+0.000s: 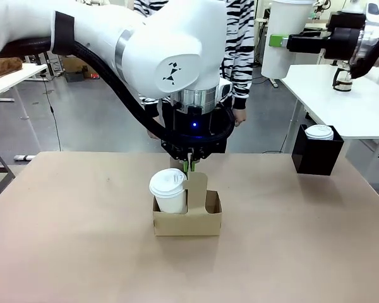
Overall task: Pour a drink into a cup and package it in a carrier.
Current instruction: Insert the held 600 ml Paper Cup into the Cup Carrier.
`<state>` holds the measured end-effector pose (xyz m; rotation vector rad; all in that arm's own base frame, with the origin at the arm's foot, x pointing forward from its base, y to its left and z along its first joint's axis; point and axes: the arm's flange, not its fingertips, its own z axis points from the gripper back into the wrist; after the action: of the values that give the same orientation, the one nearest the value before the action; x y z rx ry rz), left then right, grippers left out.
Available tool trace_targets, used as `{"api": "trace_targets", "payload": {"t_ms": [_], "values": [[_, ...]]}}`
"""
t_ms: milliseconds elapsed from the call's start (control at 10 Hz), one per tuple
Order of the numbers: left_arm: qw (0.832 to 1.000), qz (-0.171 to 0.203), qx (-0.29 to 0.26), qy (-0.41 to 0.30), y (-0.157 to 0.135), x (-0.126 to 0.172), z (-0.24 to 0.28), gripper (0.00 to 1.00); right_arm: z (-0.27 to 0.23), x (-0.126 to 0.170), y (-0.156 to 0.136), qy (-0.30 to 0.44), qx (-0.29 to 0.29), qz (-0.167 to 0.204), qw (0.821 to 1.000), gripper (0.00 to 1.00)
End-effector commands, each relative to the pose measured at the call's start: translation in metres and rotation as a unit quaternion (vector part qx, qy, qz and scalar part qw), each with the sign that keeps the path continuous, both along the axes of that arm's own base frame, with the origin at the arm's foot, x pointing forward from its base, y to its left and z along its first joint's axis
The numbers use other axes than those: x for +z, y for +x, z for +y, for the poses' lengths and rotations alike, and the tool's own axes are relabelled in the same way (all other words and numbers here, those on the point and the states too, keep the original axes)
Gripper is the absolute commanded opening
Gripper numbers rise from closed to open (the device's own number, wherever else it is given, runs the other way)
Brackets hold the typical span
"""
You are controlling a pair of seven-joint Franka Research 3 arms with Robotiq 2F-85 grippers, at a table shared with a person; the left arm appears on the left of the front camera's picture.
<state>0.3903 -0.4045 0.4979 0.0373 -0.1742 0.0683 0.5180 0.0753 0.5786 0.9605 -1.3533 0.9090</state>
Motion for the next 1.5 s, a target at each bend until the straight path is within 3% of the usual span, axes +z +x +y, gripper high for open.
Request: {"api": "trace_targets", "payload": {"t_ms": [0, 100, 300, 400, 500, 600, 800, 900, 1000, 1200, 1300, 1400], "values": [[1.000, 0.015, -0.023, 0.002, -0.007, 0.015, 0.012, 0.92, 0.002, 0.005, 0.001, 0.000, 0.001, -0.007, 1.000, 0.81], [0.999, 0.025, -0.042, -0.002, -0.013, 0.027, 0.016, 1.00, 0.000, 0.000, 0.000, 0.000, 0.000, 0.000, 1.000, 0.81], [0.997, 0.019, -0.068, -0.018, -0.025, 0.061, 0.032, 1.00, 0.015, -0.024, 0.028, 0.012, 0.079, 0.025, 0.996, 0.81], [0.995, 0.024, -0.091, -0.020, -0.036, 0.081, 0.046, 0.95, 0.029, -0.038, 0.036, 0.017, 0.118, 0.031, 0.992, 0.81], [0.992, 0.028, -0.120, -0.020, -0.043, 0.098, 0.063, 1.00, 0.044, -0.050, 0.039, 0.026, 0.151, 0.027, 0.988, 0.81], [0.983, 0.045, -0.176, -0.008, -0.047, 0.115, 0.084, 1.00, 0.059, -0.062, 0.043, 0.023, 0.175, 0.015, 0.984, 0.81], [0.956, 0.033, -0.292, 0.016, -0.052, 0.138, 0.139, 1.00, 0.092, -0.087, 0.042, 0.008, 0.208, -0.013, 0.978, 0.81], [0.935, 0.008, -0.354, 0.032, -0.057, 0.142, 0.173, 1.00, 0.110, -0.100, 0.036, 0.006, 0.223, -0.033, 0.974, 0.81], [0.925, -0.003, -0.378, 0.037, -0.057, 0.139, 0.196, 1.00, 0.121, -0.111, 0.035, -0.006, 0.234, -0.046, 0.971, 0.81], [0.915, -0.017, -0.402, 0.011, -0.045, 0.127, 0.225, 1.00, 0.136, -0.138, 0.036, -0.017, 0.252, -0.057, 0.966, 0.81], [0.906, -0.034, -0.422, 0.016, -0.041, 0.118, 0.232, 1.00, 0.137, -0.144, 0.034, -0.026, 0.243, -0.041, 0.969, 0.81], [0.907, -0.070, -0.414, 0.029, -0.039, 0.110, 0.232, 1.00, 0.136, -0.132, 0.030, -0.006, 0.244, -0.040, 0.969, 0.81]]}}
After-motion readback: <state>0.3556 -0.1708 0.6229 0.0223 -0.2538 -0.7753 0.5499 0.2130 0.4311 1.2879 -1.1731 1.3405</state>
